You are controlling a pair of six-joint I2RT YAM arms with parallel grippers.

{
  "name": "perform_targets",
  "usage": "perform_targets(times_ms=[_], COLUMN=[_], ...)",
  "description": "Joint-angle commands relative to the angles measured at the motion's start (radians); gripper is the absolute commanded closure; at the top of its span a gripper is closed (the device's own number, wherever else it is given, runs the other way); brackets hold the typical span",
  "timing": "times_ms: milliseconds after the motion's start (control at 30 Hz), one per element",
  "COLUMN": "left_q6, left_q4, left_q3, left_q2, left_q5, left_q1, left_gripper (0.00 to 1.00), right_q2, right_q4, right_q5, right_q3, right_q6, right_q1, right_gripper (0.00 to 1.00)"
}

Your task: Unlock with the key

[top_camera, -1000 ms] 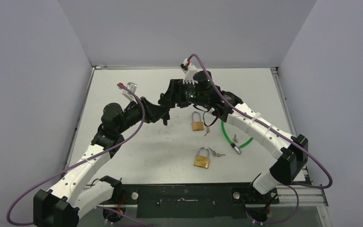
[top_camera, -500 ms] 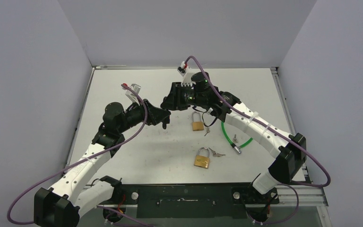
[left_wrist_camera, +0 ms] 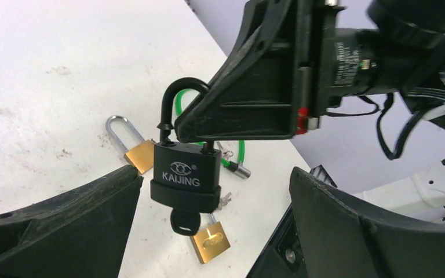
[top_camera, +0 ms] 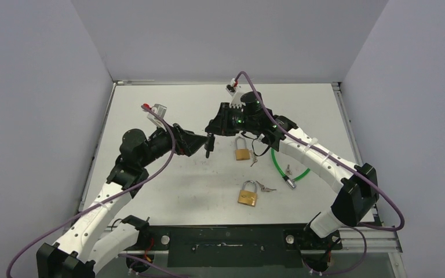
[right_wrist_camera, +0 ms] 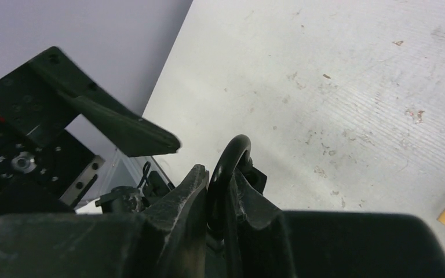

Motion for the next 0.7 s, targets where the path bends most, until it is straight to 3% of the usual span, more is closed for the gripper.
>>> perform_targets(times_ms=[0, 333, 567, 667], left_q6=[0.049, 0.017, 0.119, 0.129], left_q4=[0.04, 0.118, 0.011, -0.024], left_q3=[0.042, -0.017, 0.033, 0.046], left_q2=[-0.057, -0.009, 0.061, 0.084], left_q5=[-0.067, -0.041, -0.183, -0.232], left_q1=[0.0, -0.047, -0.188, -0.209], left_gripper=[0.03, 0.14, 0.14, 0.28], right_q2=[-0.07, -0.075, -0.073, -0.076], right_q4=[0.141, 0.202, 0.258, 0.27], right_q5=[0.0, -0.021, -0.056, -0.064], right_q3=[0.011, -0.006, -0.022, -0.027], right_q6=[0.048, 0.117, 0.161, 0.171], right_q1=[-0.014, -0.014, -0.014, -0.015], right_gripper=[1.0, 1.0, 1.0, 1.0])
